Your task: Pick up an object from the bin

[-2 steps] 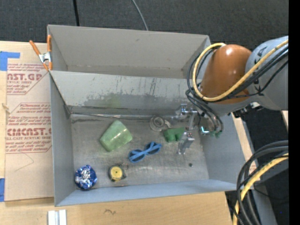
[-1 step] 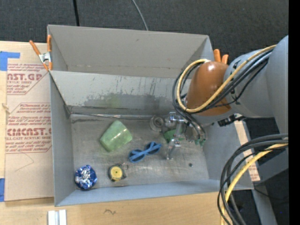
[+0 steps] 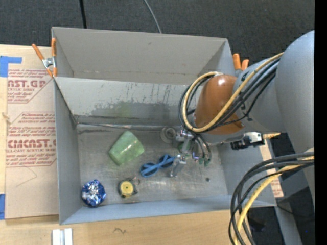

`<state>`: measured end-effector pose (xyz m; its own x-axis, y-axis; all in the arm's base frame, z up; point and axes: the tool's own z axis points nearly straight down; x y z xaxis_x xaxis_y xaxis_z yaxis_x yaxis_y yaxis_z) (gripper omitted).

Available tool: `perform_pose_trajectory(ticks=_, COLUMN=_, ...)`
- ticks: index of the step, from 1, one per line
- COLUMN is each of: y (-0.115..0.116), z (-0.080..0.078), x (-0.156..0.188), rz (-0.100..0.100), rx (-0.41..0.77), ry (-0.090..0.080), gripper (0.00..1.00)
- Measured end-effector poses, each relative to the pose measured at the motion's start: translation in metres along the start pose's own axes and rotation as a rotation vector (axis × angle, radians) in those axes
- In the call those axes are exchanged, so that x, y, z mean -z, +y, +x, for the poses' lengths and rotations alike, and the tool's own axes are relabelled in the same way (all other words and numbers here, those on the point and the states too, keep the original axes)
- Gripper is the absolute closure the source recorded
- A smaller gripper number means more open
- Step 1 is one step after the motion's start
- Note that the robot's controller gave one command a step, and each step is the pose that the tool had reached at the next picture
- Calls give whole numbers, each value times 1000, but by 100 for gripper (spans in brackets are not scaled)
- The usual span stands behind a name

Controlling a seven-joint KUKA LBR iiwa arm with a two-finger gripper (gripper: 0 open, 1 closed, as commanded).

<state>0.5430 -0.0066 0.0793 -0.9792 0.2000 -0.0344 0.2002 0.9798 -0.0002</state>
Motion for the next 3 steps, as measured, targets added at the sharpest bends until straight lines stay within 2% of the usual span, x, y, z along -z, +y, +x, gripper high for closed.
perform_pose_trajectory(ticks=1, y=2, z=6, x=-4, rz=0, rx=6, ry=22, gripper=100)
perform_pose_trajectory(ticks=2, y=3, z=8, x=-7, rz=-2, rx=7, ry=27, gripper=0)
perform_pose_trajectory(ticks=3, y=41, z=63, x=-5, rz=-2, rx=-4, ry=27, gripper=0)
